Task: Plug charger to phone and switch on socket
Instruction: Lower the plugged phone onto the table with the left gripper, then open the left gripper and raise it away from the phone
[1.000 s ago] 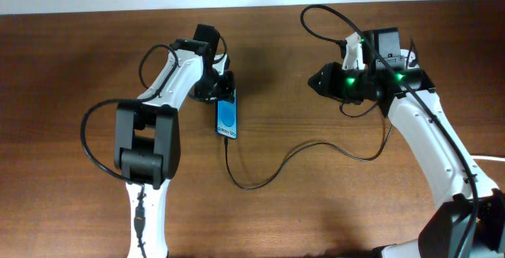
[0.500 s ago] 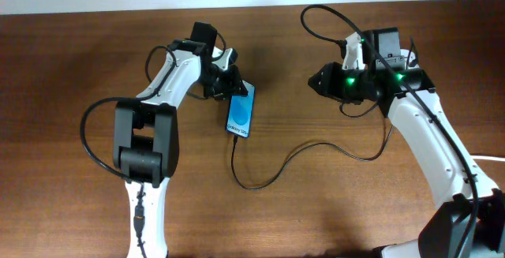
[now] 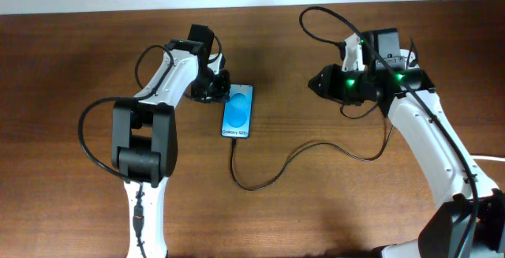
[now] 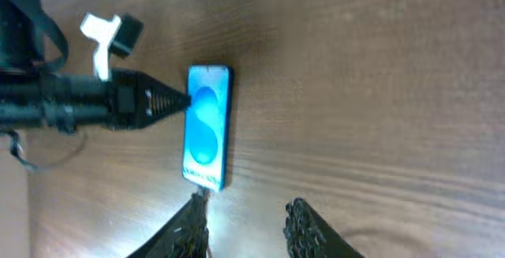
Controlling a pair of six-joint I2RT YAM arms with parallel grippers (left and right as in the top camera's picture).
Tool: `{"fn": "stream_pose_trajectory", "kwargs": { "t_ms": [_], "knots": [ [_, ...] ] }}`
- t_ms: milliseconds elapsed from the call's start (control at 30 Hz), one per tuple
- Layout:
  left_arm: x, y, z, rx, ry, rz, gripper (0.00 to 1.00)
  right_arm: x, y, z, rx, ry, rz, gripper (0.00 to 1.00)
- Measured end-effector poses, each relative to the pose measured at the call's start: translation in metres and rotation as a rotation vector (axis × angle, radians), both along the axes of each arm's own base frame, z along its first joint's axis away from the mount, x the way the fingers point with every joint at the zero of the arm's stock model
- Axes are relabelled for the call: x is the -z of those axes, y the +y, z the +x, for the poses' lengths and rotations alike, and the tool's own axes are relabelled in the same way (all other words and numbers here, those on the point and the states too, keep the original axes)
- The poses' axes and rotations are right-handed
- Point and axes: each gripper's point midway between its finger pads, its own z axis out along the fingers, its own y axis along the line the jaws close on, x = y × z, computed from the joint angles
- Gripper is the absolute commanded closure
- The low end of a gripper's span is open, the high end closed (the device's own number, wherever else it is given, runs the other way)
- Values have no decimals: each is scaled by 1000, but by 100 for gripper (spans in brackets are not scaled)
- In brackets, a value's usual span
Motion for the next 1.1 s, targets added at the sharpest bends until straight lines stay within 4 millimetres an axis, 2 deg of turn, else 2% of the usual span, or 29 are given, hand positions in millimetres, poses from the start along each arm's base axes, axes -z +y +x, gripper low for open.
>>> {"fn": "stream_pose_trajectory", "kwargs": {
  "t_ms": [67, 133, 200, 233, 333, 400, 433, 500, 567, 600, 667, 833, 933, 1100],
  "knots": [
    [-10, 3, 6, -8, -12, 1, 65, 4, -3, -6, -17, 17, -19, 64],
    [-42, 11, 33, -35, -93, -13, 60, 2, -17, -12, -11, 54, -42, 61],
    [-97, 31, 65, -82, -221, -33, 58, -30, -40, -5, 16, 17, -71, 60],
    [-120, 40, 72, -100, -268, -38, 57, -43, -47, -2, 30, -2, -83, 59],
    [-191, 68, 76, -152, -382, -48, 55, -82, -68, 1, 62, -60, -123, 58],
    [-220, 74, 68, -157, -426, -50, 48, -98, -81, -3, 83, -71, -145, 58],
    [-223, 76, 67, -154, -432, -49, 42, -104, -91, -7, 102, -62, -155, 58],
    [-225, 81, 67, -128, -447, -37, 23, -118, -129, -12, 192, -61, -184, 58],
    [-230, 94, 67, -125, -468, -24, 12, -120, -159, -22, 261, -35, -195, 58],
    [-235, 105, 67, -133, -483, -15, 1, -119, -178, -27, 310, -19, -199, 57],
    [-244, 125, 64, -151, -502, 0, 1, -116, -218, -39, 419, 10, -205, 54],
    [-242, 159, 60, -212, -486, 69, 1, -115, -256, -53, 523, 30, -219, 51],
    [-241, 169, 60, -230, -485, 119, 1, -114, -259, -54, 533, 35, -225, 51],
    [-240, 172, 59, -237, -482, 139, 1, -114, -260, -54, 535, 37, -230, 50]
  ]
}}
